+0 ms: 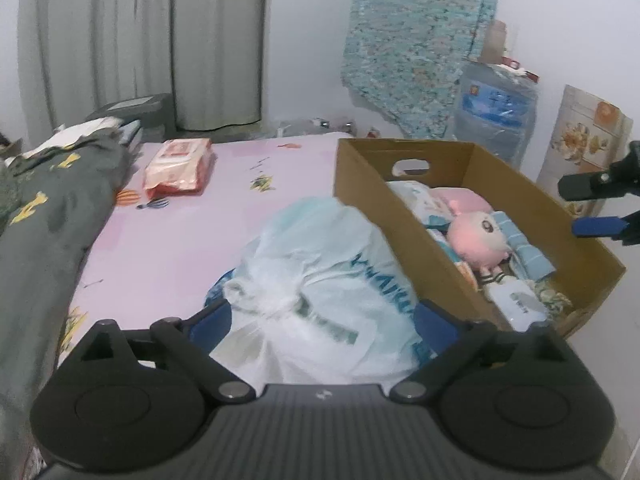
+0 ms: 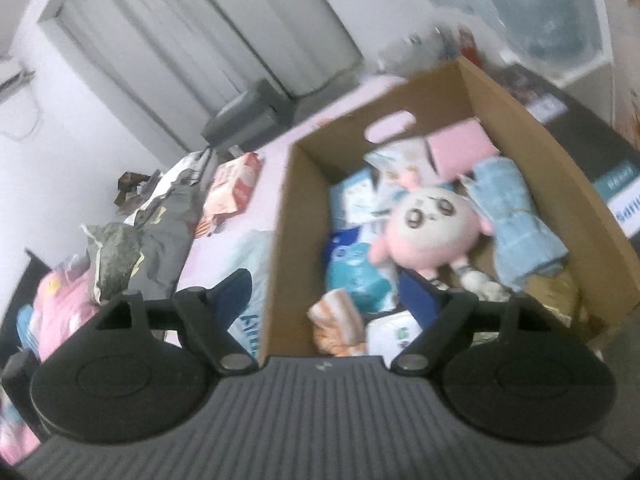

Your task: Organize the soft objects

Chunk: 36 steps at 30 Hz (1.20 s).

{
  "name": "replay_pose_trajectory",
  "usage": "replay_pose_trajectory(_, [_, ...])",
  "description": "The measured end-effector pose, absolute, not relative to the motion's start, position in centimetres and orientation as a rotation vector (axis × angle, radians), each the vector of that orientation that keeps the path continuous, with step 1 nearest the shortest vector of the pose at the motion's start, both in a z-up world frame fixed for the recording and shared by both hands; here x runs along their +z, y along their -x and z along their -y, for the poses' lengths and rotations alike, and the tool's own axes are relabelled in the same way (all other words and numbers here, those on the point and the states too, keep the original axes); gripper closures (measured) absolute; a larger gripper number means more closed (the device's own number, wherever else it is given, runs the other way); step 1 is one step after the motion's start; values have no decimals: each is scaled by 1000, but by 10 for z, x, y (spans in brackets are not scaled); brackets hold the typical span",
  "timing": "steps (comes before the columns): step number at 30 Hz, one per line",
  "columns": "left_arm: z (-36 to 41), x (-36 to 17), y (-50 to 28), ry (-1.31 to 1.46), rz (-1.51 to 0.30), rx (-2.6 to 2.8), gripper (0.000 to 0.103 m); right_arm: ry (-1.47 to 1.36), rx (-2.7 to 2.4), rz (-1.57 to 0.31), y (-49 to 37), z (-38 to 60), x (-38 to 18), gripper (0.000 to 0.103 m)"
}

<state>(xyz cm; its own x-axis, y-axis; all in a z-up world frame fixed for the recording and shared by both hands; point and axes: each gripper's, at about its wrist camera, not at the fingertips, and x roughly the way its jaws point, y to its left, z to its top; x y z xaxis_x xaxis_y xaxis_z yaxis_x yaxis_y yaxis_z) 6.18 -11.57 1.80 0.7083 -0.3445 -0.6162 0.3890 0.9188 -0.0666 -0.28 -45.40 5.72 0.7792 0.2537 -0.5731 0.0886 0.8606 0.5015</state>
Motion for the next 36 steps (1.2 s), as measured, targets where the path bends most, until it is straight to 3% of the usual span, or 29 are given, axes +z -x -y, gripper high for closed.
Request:
replay_pose_trajectory(2, [109,16,-58,-60,-667,-374,1,-498,93,-651,6,438,60,12])
replay_pose_trajectory(9, [91,11,-47,-48,-680,-300,0,-357,73,-637,7,387,60,10])
replay_pose_trajectory(11, [87,10,-44,-38,-684,-290,0,-317,78,-623,10,372,62,1])
replay_pose_trajectory(30, [68,14,-19,-56,-676,-160,0,-106,-55,-604,29,314,66,1])
replay_pose_trajectory(36, [71,2,-28,-15,-792,-215,0,2,-250,-625,49,309,58,1])
